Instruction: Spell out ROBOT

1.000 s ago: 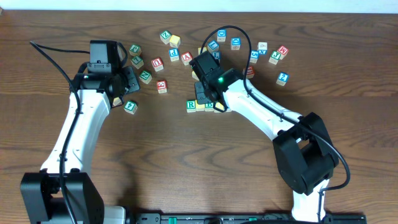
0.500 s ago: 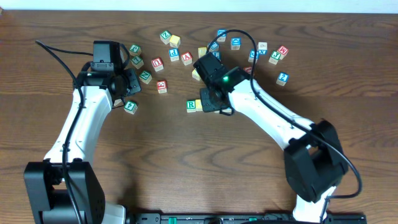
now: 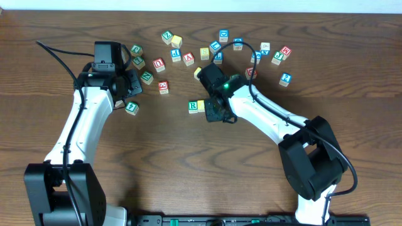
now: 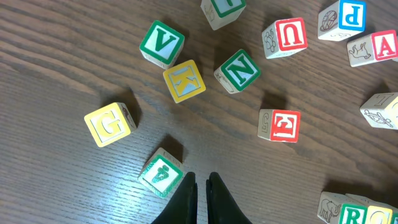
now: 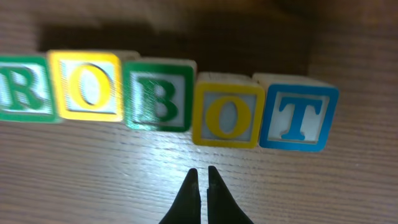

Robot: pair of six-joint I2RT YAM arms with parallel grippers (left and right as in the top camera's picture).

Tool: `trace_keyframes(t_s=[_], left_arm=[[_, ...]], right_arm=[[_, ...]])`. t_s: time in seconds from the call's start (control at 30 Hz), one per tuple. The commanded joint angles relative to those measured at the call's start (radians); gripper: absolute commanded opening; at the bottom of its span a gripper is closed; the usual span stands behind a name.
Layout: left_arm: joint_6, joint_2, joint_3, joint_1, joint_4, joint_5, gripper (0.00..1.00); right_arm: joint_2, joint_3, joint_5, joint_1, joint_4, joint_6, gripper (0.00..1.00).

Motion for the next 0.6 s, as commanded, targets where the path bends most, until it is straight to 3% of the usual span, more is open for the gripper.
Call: trace_keyframes(t_s=[0.0,0.57], left_arm=[[-0.006,0.011,-0.010,0.004,-0.003,-0.005,0.08],[-0.006,0.011,-0.010,0.004,-0.002,-0.005,0.08]], right_arm=[[0.009,-0.027,-0.001,-0.024,0.014,0.022,0.02],[0.046,-0.027,0.002,-0.052,0.055,0.020,0.01]])
